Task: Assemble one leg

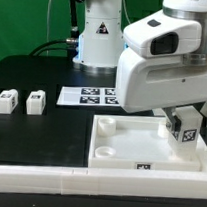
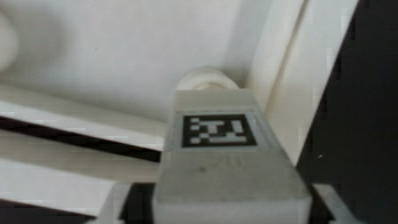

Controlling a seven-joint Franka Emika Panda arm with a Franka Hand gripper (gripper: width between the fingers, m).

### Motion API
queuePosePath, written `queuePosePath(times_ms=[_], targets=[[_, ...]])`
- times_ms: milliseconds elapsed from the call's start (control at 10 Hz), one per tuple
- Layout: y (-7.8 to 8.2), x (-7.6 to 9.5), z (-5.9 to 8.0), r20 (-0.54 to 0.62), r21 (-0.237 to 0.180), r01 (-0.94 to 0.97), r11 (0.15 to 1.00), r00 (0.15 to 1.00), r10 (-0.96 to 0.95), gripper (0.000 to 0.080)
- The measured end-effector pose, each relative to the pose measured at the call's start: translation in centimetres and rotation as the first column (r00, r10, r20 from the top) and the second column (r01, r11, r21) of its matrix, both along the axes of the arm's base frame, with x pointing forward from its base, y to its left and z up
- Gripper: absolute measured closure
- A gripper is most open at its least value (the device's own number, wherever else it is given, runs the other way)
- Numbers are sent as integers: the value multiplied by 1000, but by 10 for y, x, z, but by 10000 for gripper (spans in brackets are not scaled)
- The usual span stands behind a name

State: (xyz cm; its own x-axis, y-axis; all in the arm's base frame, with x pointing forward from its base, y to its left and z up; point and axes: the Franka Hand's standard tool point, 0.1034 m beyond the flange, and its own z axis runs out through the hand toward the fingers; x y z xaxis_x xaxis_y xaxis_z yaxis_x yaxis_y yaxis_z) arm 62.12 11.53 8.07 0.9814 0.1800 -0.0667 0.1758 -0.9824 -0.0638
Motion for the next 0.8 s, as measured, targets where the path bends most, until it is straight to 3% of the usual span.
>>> queuePosePath(times_ms=[400,800], targets=[[-1,0,0,-14,-35,376,926,926,-376,507],[-3,-2,-1,-1,-79,719,691,693,-721,506]])
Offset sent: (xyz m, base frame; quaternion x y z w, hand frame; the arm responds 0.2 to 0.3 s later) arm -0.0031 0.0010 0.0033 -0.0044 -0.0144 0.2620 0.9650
